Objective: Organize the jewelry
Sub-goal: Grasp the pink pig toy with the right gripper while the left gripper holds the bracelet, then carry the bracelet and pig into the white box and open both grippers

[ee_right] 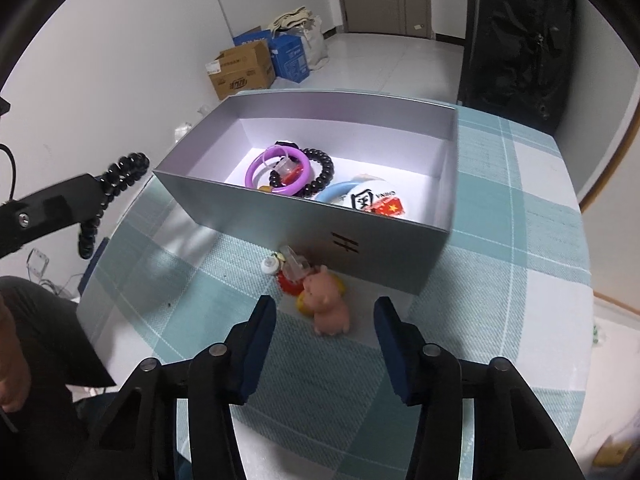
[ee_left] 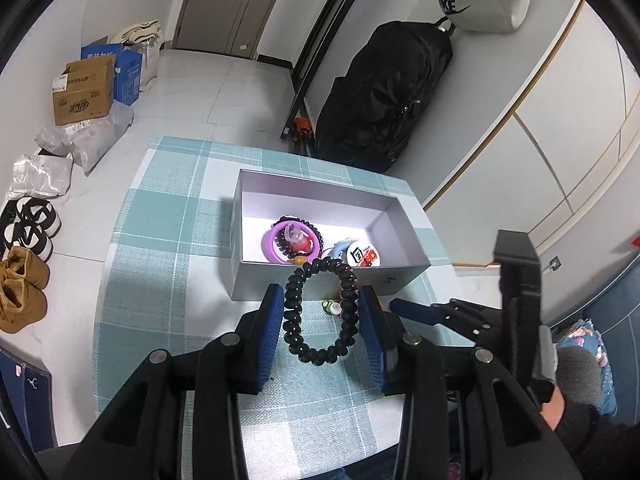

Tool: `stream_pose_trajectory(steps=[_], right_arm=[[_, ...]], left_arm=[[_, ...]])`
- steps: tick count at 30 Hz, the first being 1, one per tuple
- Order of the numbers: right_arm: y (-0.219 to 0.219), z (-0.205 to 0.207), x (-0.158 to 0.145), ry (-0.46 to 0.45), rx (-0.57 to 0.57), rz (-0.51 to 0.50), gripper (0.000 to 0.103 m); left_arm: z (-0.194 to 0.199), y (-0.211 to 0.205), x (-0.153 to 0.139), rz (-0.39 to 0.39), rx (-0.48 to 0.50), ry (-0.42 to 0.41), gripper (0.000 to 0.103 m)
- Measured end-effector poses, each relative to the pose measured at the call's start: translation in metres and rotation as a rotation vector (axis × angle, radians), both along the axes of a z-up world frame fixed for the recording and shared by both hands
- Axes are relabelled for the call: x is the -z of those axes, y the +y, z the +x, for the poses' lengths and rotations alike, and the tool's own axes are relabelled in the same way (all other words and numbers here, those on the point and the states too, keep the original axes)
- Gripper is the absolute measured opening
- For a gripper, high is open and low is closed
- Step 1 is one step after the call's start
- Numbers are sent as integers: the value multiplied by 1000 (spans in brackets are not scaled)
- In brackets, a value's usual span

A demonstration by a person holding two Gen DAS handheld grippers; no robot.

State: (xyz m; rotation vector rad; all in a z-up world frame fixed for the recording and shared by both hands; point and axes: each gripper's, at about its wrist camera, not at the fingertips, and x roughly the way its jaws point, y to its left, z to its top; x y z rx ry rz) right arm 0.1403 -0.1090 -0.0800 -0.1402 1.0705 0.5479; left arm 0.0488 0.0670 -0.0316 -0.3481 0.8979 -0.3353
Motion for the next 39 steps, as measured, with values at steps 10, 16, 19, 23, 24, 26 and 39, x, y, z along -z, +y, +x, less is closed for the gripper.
stream_pose_trajectory(steps=[10, 16, 19, 23, 24, 26, 39], right_arm=[[7, 14, 4, 29, 37, -26, 27], [9, 11, 4, 26, 23, -32, 27], [3, 7, 4, 28, 25, -25, 27], [-2, 3, 1, 18, 30, -15, 27], [-3, 2, 0, 14, 31, -13, 27], [-5, 1, -3, 9, 34, -6, 27], [-25, -11, -38, -55, 54, 99, 27]], left_arm=[[-1, 8, -3, -10, -6, -13, 32], [-1, 10, -4, -17, -17, -10, 32], [-2, 8, -5, -13, -14, -16, 32], [-3, 4, -6, -4, -6, -23, 33], [-3, 4, -6, -3, -4, -24, 33], [-3, 3, -7, -3, -4, -26, 32], [-10, -12, -17, 77, -8, -74, 32]])
